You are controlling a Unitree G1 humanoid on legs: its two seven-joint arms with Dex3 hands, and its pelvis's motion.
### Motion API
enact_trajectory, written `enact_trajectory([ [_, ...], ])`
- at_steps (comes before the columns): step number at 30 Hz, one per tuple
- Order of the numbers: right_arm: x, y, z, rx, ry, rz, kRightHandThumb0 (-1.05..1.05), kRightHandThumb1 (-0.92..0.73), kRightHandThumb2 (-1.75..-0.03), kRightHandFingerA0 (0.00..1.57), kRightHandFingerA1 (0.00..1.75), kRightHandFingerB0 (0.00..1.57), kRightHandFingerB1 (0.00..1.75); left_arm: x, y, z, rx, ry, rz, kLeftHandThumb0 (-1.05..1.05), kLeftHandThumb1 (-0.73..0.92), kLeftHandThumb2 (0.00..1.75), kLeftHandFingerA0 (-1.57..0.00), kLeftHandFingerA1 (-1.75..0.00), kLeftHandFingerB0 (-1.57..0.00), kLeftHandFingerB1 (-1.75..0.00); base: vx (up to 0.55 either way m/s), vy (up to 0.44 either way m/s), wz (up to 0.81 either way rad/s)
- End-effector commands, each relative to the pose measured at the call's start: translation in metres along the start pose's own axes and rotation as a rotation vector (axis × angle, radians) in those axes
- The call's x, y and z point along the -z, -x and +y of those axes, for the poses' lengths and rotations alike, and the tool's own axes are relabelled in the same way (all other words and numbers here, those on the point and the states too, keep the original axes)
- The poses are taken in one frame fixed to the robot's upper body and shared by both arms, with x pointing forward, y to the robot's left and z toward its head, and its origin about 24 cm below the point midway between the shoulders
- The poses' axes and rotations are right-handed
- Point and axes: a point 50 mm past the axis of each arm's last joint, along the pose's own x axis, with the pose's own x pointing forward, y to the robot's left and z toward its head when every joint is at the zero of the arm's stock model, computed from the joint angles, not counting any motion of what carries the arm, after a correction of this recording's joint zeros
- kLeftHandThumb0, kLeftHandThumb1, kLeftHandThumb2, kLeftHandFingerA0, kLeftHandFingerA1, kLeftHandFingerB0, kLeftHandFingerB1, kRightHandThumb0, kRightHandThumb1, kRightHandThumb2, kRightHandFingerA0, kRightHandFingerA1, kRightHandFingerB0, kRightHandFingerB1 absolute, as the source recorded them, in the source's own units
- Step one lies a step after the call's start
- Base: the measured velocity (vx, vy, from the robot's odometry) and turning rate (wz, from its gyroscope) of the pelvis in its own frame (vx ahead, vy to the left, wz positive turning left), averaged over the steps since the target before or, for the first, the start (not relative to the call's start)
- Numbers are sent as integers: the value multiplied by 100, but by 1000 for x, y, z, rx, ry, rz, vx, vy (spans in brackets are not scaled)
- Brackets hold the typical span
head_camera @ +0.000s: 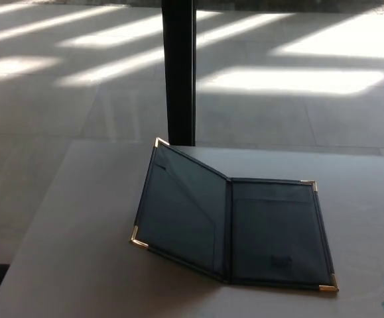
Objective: The robot uses its left hand to push the cover of the diary kept in the middle of the desk to close it
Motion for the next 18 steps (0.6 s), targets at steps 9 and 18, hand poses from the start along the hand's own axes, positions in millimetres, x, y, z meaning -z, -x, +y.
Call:
enact_trajectory([
  [9, -13, 13, -50, 106, -417, -154, -91, -92, -70, 75, 75, 66, 58, -113, 7, 34, -372, 550, -289, -105, 92, 82, -102, -91, 0, -82, 0, 0, 0],
  [18, -17, 11, -52, 103, -475, -153, -91, -92, -69, 71, 74, 66, 58, -217, 78, -51, 28, 500, -733, -81, 92, 74, -28, -47, -23, -42, 0, 0, 0],
])
